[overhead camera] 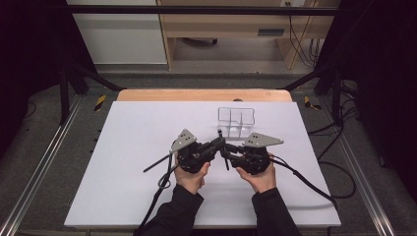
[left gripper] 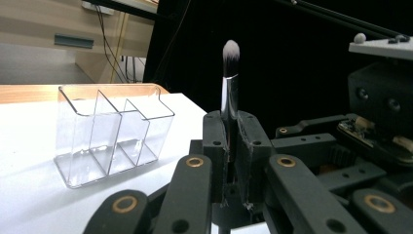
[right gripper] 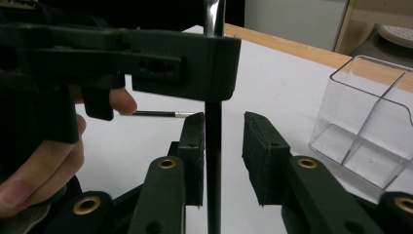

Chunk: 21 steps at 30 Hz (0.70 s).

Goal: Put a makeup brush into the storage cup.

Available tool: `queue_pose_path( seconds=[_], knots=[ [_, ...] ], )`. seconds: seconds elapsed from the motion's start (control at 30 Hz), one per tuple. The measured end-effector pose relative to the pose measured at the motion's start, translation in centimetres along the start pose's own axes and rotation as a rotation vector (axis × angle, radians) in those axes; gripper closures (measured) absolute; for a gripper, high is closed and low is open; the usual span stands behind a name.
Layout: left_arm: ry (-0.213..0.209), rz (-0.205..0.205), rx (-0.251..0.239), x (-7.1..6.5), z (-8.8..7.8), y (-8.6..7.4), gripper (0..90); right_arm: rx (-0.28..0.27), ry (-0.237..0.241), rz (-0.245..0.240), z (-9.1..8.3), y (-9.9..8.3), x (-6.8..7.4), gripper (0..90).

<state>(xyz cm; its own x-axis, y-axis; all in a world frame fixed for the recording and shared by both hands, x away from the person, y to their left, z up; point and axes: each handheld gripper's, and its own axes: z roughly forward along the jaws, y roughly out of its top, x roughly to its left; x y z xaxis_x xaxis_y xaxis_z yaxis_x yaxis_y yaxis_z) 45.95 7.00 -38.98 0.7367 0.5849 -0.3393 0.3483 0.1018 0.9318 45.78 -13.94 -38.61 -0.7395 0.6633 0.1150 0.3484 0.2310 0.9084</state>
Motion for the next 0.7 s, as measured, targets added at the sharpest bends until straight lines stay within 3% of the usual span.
queue_pose_path(
  seconds=[0.2,0.47,0.7],
  knots=[
    [0.001,-0.003,0.0,-0.05,0.11,-0.05,83.1,-0.003,0.018,0.01,0.05,-0.01,0.05,81.8],
    [0.0,0.005,0.014,0.08,0.21,-0.05,82.3,0.005,0.025,0.006,0.17,-0.1,0.16,84.1],
    [0.001,0.038,0.024,0.2,-0.28,0.46,68.4,0.001,0.009,0.014,0.12,0.04,-0.05,84.1]
  ],
)
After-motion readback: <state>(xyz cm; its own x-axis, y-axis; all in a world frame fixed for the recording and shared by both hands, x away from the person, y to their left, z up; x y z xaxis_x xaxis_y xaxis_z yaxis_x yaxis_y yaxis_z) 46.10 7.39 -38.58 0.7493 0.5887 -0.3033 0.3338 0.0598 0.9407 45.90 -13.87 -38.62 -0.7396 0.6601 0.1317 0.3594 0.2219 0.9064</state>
